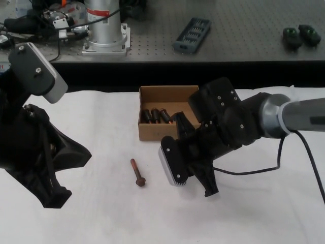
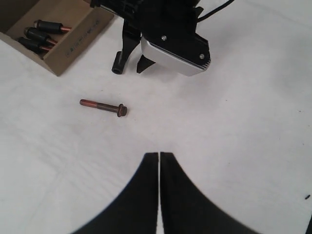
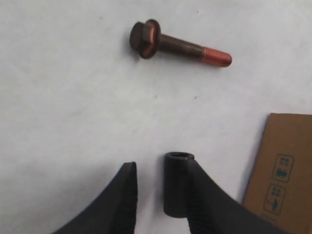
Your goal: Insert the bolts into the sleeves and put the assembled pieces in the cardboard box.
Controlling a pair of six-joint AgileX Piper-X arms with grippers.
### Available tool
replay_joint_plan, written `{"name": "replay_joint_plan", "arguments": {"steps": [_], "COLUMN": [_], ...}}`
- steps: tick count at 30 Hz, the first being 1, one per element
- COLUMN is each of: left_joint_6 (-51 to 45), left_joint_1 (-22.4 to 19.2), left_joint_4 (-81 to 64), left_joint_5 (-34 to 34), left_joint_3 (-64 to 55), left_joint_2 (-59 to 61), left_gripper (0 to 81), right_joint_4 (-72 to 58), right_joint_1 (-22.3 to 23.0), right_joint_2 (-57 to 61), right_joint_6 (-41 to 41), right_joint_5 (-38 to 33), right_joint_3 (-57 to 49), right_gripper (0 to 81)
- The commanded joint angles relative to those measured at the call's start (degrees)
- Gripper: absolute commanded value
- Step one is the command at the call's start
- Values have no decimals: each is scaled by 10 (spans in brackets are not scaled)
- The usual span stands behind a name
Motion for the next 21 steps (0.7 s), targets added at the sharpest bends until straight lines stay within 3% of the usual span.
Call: {"name": "replay_joint_plan", "arguments": {"steps": [1,21], "left_joint_6": [4,4], "left_joint_1": [1,1], "left_joint_4": [-3,-3], "left_joint_5": [-2,3], "left_joint_3": [-1,-1], "left_joint_2": [-4,-4], "left_gripper": [7,7], "right_joint_4": [-8,-24], "right_joint_1": [1,-4], "right_joint_2": [0,15], "right_joint_6": [-4,-17], "right_joint_5": [-12,-8], "right_joint_3": [-6,-13], "right_gripper": [253,253]}}
